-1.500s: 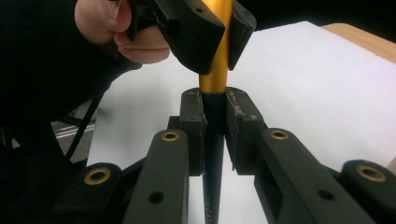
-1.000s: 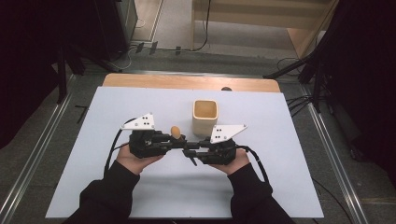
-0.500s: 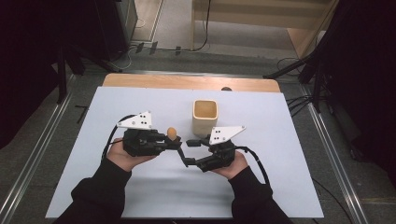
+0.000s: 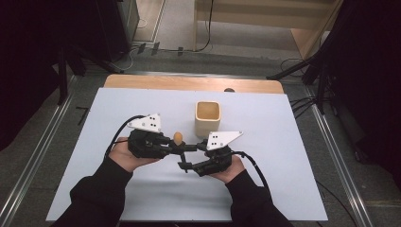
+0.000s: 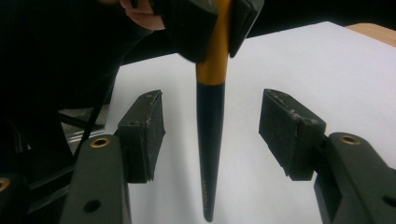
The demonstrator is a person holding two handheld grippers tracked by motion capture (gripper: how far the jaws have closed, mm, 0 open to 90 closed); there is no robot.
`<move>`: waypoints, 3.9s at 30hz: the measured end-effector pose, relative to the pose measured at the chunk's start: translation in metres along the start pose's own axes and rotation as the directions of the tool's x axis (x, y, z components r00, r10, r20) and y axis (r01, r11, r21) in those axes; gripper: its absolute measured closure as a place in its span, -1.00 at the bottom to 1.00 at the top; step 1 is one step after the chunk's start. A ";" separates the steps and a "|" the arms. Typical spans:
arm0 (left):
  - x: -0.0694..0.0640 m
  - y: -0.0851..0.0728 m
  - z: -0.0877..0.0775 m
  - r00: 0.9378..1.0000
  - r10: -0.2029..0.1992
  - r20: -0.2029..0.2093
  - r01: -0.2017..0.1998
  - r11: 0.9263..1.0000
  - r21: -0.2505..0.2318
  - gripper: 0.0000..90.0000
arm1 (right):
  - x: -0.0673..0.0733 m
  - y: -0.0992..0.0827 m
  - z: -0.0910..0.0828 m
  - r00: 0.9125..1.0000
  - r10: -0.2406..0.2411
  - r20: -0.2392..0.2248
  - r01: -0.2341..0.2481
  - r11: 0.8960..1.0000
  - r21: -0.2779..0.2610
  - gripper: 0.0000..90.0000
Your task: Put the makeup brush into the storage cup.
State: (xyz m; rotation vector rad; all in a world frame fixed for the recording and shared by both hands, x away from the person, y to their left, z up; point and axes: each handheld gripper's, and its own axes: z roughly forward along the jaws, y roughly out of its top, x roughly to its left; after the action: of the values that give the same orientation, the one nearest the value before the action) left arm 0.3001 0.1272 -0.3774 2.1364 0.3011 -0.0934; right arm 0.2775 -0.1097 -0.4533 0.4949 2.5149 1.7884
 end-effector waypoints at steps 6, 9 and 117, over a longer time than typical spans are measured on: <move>-0.001 0.000 0.002 1.000 0.002 0.002 -0.002 1.000 0.008 0.75 | 0.001 0.001 0.003 1.000 -0.005 -0.010 0.005 1.000 -0.007 -0.19; -0.001 0.000 0.002 1.000 0.001 0.001 -0.001 1.000 0.006 0.75 | 0.002 0.002 0.003 1.000 0.013 -0.016 -0.013 1.000 -0.010 -0.39; 0.017 -0.102 -0.081 0.970 -0.048 -0.237 -0.016 0.965 -0.262 -0.84 | -0.014 -0.008 -0.095 0.980 0.010 0.197 0.010 0.995 -0.103 0.75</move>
State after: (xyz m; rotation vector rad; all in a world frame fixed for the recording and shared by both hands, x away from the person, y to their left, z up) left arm 0.2869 0.2506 -0.4185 1.8817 0.4485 0.1902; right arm 0.2709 -0.2026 -0.4301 0.6333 2.2786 1.7619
